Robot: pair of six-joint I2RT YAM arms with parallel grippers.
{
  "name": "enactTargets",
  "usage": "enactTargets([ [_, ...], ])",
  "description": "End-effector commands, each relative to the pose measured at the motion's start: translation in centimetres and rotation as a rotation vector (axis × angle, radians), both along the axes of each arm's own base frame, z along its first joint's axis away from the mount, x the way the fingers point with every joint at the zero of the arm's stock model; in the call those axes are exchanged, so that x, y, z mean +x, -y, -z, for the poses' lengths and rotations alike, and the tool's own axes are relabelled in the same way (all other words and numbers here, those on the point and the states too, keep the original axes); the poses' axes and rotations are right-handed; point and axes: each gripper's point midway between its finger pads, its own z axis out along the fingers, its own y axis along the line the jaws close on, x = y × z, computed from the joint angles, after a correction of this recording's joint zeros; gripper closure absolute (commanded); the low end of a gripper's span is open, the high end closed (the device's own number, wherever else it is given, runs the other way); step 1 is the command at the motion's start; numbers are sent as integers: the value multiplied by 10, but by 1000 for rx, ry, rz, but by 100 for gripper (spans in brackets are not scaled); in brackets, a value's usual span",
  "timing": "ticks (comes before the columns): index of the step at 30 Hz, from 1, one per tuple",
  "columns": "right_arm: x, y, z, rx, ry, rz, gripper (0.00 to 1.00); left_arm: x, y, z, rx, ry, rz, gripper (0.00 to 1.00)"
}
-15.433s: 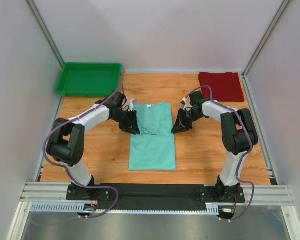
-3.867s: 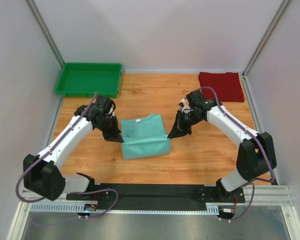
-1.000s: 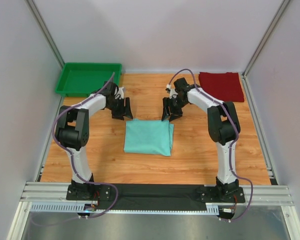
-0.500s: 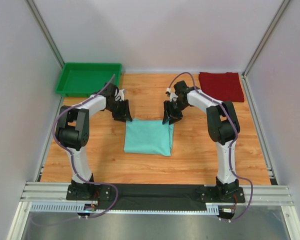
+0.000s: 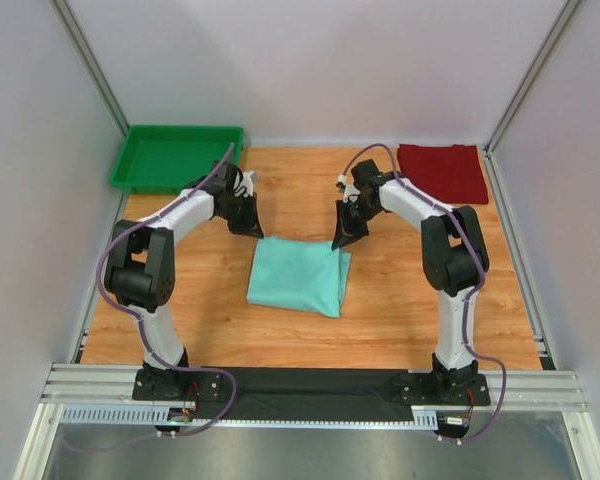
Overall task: Fold and stack the t-shirts
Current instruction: Fold the tshirt
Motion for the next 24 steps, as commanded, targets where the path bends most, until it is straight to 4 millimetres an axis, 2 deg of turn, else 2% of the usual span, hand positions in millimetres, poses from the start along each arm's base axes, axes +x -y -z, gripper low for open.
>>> enactTargets([
  [1,-24,5,-44,2,-7,37,100,1,11,-56,-26,138,-5,100],
  [2,-28,6,-52,5,3,45,100,-3,14,-58,-32,138,-5,100],
  [4,-41,10,-48,4,-31,67,100,-6,17,-72,-54,165,-16,100],
  [5,-44,12,-53,2,-18,74,100,-8,20,-76,-63,176,-9,100],
  [11,-70,27,-40,-49,-68,176,100,-5,36,-86,-119,212,33,100],
  [13,-74,34,-39,-72,-53,211,100,-1,45,-84,-126,210,52,100],
  [14,-77,39,-30,-93,-61,245,100,1,47,-77,-113,204,58,100],
  [16,-79,45,-26,-115,-58,272,100,6,57,-75,-122,212,78,100],
  [17,-80,51,-22,-144,-57,293,100,7,63,-66,-133,193,96,100],
  [18,-86,56,-14,-167,-88,315,100,11,68,-64,-132,202,108,100],
  [20,-98,63,-5,-186,-112,362,100,16,91,-60,-128,208,162,100],
  [21,-99,65,-1,-189,-119,376,100,14,93,-51,-130,180,167,100],
  [22,-100,65,1,-191,-117,382,99,16,106,-55,-144,194,190,100],
  [23,-100,69,6,-216,-113,390,99,16,113,-47,-138,184,201,100],
  [24,-102,73,9,-236,-122,398,100,17,119,-47,-139,192,210,100],
])
